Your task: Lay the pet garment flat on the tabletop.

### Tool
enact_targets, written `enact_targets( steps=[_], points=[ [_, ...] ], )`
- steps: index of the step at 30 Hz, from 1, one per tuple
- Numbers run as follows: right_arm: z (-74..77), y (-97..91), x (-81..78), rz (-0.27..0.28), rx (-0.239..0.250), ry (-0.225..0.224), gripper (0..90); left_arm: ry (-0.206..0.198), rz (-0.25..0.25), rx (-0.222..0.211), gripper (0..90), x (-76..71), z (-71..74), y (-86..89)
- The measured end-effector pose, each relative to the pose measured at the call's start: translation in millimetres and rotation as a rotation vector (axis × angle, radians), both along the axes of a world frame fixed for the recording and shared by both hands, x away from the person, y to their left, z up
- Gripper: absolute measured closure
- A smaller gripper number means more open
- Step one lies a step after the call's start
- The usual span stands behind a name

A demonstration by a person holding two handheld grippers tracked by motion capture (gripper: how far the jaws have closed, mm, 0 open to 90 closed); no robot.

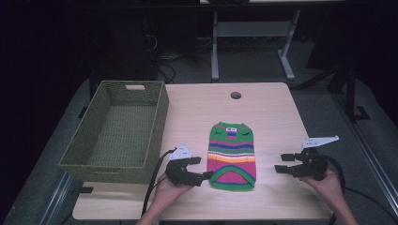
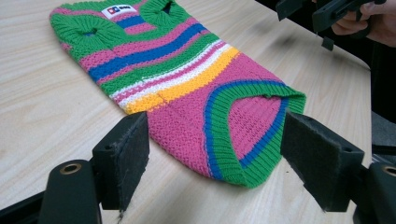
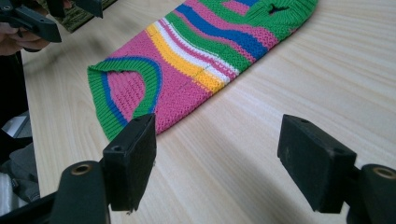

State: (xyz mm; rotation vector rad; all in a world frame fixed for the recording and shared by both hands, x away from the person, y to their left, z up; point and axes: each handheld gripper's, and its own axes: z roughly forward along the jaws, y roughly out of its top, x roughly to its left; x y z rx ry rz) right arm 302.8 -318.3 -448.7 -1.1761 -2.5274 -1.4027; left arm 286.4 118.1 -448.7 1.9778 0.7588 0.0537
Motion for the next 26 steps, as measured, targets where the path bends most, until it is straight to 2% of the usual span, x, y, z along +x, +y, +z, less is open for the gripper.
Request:
enact_targets(
  steps=[6, 13, 20, 23, 26],
  points=[
    [-2.8, -5.6, -11.1, -0.01, 0.006, -0.004, 27.7, 0.006, -0.002, -0.005, 23.3, -6.0, -2.8, 2.1],
    [-3.5, -12.8, -21.6, -0.021, 0.006, 0.003, 27.2, 0.005, -0.008, 0.014, 23.2, -11.2, -4.7, 4.1],
    [-6.8, -17.9, -35.2, -0.045, 0.01, -0.011, 26.9, -0.003, -0.01, 0.025, 22.5, -16.5, -3.8, 7.8],
    [-9.1, -18.8, -45.4, -0.061, 0.031, -0.022, 26.9, 0.0, -0.014, 0.011, 21.9, -20.3, -4.8, 11.3],
    [-12.4, -18.9, -46.6, -0.058, 0.061, -0.028, 26.9, -0.006, -0.013, 0.017, 21.2, -20.8, -6.1, 12.0]
  ],
)
